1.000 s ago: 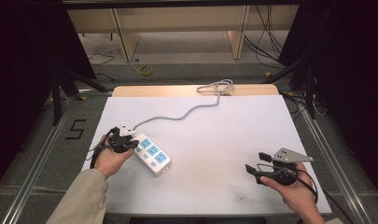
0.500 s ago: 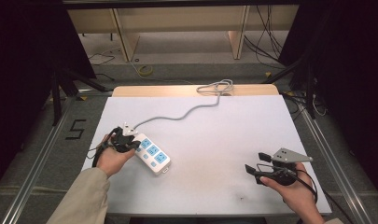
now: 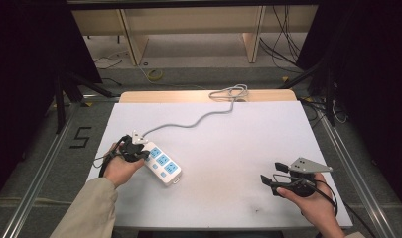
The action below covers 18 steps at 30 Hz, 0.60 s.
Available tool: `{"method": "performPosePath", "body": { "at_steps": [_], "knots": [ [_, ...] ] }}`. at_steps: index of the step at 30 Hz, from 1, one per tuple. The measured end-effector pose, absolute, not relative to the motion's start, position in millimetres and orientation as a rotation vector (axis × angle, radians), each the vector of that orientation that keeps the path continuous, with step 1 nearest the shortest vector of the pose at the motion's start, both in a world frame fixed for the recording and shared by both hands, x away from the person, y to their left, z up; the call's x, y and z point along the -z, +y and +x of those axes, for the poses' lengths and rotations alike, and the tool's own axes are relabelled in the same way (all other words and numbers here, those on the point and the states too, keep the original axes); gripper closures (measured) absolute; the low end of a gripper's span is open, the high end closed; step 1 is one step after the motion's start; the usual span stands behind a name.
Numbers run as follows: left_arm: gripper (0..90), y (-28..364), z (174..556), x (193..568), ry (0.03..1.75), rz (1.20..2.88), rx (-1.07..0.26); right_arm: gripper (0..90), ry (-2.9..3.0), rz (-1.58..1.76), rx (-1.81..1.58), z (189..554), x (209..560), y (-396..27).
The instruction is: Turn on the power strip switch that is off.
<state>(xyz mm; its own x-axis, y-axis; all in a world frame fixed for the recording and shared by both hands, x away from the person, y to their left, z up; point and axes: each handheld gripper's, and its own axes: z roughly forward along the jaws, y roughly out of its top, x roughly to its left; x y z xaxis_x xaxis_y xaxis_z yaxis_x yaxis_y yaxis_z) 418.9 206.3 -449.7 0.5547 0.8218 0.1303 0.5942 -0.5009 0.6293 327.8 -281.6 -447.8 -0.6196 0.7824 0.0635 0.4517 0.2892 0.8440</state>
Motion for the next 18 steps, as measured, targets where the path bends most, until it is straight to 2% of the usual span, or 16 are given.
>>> {"method": "performPosePath", "body": {
  "at_steps": [18],
  "knots": [
    [89.9, 204.8, 420.0, 451.3, 1.138, 2.292, -0.561, 28.1, 2.203, 1.111, -1.259, 327.4, 447.7, -281.9]
  ]
}}
